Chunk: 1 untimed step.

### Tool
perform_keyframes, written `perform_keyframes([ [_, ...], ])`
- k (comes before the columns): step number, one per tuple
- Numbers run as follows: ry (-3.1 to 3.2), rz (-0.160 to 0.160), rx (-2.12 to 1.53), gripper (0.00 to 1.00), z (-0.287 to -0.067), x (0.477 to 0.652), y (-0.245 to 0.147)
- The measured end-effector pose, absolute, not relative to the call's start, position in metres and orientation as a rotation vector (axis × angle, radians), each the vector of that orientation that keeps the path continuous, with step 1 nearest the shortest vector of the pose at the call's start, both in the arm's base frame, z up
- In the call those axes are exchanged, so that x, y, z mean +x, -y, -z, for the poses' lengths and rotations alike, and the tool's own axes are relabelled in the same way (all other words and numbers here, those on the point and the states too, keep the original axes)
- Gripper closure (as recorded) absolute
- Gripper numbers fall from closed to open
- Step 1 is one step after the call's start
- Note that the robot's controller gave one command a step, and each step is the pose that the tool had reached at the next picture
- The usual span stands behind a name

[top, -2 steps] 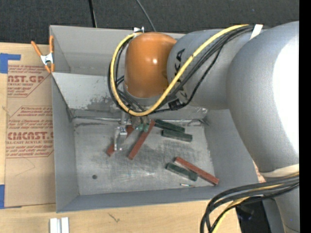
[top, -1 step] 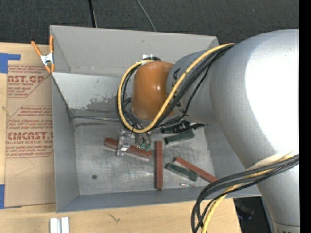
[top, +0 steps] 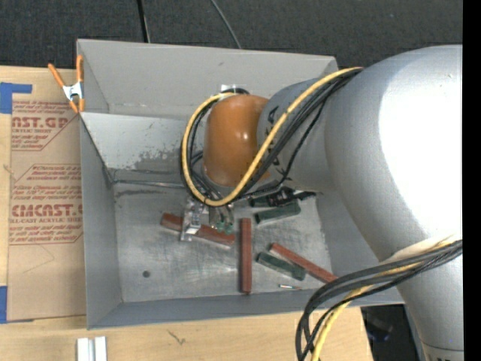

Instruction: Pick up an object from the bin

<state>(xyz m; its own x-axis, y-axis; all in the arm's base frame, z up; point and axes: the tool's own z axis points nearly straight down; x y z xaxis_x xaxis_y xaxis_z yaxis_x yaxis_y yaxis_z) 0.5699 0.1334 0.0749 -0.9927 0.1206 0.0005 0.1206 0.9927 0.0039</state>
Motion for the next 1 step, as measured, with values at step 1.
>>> perform_keyframes([
  [1,3.149,0.002,-0.056,1.00,-0.2506,0.5665,-0.1380],
])
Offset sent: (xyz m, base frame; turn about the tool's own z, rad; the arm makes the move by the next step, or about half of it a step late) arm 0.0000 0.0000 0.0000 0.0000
